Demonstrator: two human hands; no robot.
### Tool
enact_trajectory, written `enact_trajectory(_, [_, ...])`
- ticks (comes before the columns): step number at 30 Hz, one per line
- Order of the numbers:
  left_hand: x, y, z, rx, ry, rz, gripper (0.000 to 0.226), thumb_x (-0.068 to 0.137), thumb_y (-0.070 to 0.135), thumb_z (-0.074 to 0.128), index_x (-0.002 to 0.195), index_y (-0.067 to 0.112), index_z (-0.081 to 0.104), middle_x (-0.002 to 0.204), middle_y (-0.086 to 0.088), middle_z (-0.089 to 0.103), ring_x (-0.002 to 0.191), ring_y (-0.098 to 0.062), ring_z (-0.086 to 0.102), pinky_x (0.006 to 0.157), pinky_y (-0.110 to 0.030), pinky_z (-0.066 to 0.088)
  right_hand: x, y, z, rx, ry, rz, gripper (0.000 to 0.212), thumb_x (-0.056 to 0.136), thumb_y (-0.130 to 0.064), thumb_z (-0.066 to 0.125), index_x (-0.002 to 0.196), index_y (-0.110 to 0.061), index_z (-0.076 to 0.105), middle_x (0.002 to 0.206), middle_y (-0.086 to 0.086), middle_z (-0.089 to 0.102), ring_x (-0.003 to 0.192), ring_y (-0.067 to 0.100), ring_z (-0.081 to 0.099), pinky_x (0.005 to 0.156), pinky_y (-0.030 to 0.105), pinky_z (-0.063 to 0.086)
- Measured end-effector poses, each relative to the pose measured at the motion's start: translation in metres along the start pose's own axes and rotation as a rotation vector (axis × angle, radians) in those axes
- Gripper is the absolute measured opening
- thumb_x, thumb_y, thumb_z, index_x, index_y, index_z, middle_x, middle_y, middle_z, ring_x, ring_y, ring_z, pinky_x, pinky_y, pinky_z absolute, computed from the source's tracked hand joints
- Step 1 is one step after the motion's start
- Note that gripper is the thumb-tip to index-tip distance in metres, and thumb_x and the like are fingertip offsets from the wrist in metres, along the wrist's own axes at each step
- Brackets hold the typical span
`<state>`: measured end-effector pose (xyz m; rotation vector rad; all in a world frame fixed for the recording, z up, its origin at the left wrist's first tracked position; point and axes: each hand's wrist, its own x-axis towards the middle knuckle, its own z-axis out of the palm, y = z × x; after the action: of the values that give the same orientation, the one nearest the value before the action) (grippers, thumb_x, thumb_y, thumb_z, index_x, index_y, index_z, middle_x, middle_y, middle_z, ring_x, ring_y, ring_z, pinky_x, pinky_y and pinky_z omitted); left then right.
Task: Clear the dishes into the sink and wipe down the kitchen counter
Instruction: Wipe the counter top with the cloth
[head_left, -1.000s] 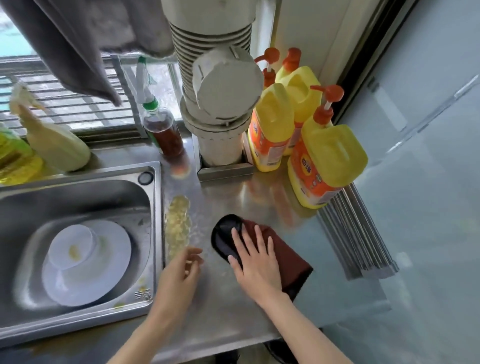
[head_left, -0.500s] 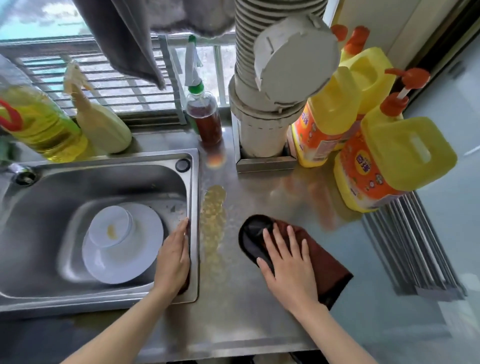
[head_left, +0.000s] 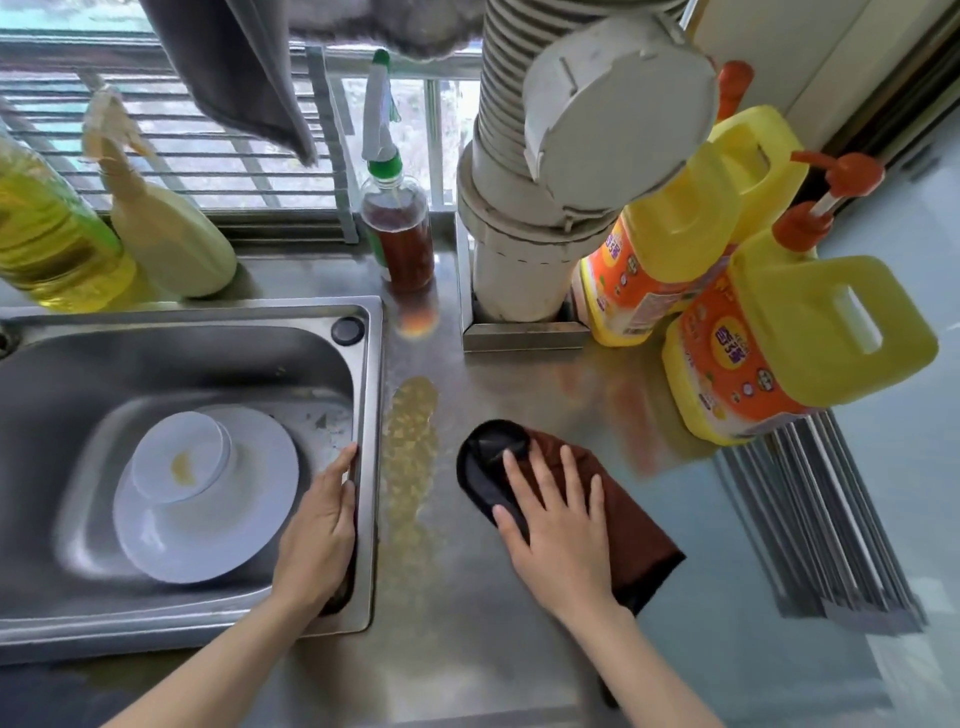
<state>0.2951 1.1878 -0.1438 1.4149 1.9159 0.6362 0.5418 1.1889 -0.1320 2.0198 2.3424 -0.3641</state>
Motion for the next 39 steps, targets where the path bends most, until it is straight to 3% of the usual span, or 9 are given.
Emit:
enact_trajectory(5, [-0.001,0.0,-0.001,0.017,-0.006,-0.038,0.039,0.097,0.046,0.026,0.135,0.054,0.024,0.141,0.023,0.039,0.127,-0.01,0.042,0.095,-0.035,0.035,0.07,0.016,-0.014,0.036,-0.004,0.201,0.057,0.094,-0.058,0.013,0.145,-0.043,-0.008,0.159,-0.001,0.002,0.144,0.032,-0.005,0.111,0.058,0.003])
enact_trajectory(8, [0.001,0.002,-0.003,-0.054,-0.037,-0.031,0.042,0.09,0.062,0.025,0.132,0.058,0.024,0.139,0.026,0.039,0.126,-0.002,0.04,0.098,-0.033,0.036,0.088,0.003,-0.018,0.067,-0.027,0.289,0.054,0.096,-0.053,0.011,0.143,-0.045,-0.012,0.159,0.0,-0.005,0.143,0.035,-0.013,0.111,0.062,0.0])
enact_trajectory(10, [-0.004,-0.001,-0.011,-0.047,-0.102,0.04,0.05,0.084,0.067,0.024,0.134,0.057,0.024,0.137,0.025,0.039,0.125,0.003,0.038,0.101,-0.029,0.035,0.069,-0.008,-0.01,0.009,-0.029,0.177,0.052,0.096,-0.053,0.01,0.144,-0.046,-0.007,0.159,0.002,0.002,0.144,0.036,-0.006,0.11,0.062,0.004])
enact_trajectory(13, [-0.027,-0.022,-0.037,0.247,-0.16,0.19,0.056,0.086,0.067,0.02,0.138,0.048,0.028,0.132,0.019,0.044,0.115,-0.002,0.046,0.09,-0.024,0.037,0.024,-0.017,0.003,-0.027,0.002,-0.073,0.052,0.093,-0.055,0.02,0.145,-0.045,0.015,0.153,0.003,0.028,0.14,0.038,0.018,0.106,0.063,0.017])
enact_trajectory(16, [-0.044,-0.04,-0.056,0.432,-0.155,0.216,0.058,0.086,0.069,0.019,0.138,0.045,0.029,0.133,0.014,0.046,0.113,-0.007,0.049,0.09,-0.025,0.038,0.022,-0.008,0.004,-0.068,-0.032,-0.243,0.051,0.094,-0.059,0.016,0.143,-0.049,0.013,0.153,-0.001,0.028,0.141,0.034,0.017,0.107,0.061,0.015])
enact_trajectory(22, [-0.035,-0.04,-0.053,0.445,-0.132,0.057,0.067,0.079,0.074,0.011,0.138,0.047,0.027,0.131,0.016,0.044,0.113,-0.007,0.048,0.079,-0.026,0.042,0.093,-0.044,-0.008,0.063,-0.01,0.207,0.052,0.096,-0.052,0.015,0.143,-0.048,-0.006,0.159,-0.004,-0.002,0.144,0.032,-0.012,0.111,0.06,-0.003])
enact_trajectory(28, [-0.028,-0.039,-0.05,0.419,-0.074,-0.041,0.065,0.083,0.066,0.013,0.137,0.037,0.037,0.131,0.01,0.048,0.116,-0.012,0.049,0.087,-0.032,0.043,0.056,-0.059,-0.009,0.001,-0.118,-0.159,0.052,0.088,-0.06,0.004,0.139,-0.056,-0.007,0.158,-0.01,0.0,0.144,0.026,-0.012,0.112,0.054,-0.007])
enact_trajectory(36, [-0.031,-0.037,-0.05,0.456,-0.026,-0.027,0.069,0.079,0.064,0.009,0.134,0.037,0.04,0.124,0.014,0.05,0.106,-0.011,0.054,0.082,-0.031,0.045,0.131,-0.094,-0.009,0.065,-0.011,0.013,0.05,0.098,-0.045,0.025,0.145,-0.045,0.009,0.158,-0.006,0.005,0.144,0.029,-0.003,0.113,0.053,0.0])
enact_trajectory(39, [-0.032,-0.036,-0.05,0.466,-0.017,-0.03,0.069,0.079,0.062,0.008,0.134,0.037,0.04,0.124,0.015,0.049,0.107,-0.011,0.053,0.082,-0.03,0.044,0.1,-0.094,-0.002,0.043,0.012,-0.148,0.05,0.095,-0.044,0.022,0.145,-0.041,0.019,0.156,-0.006,0.02,0.144,0.029,0.009,0.114,0.05,0.007])
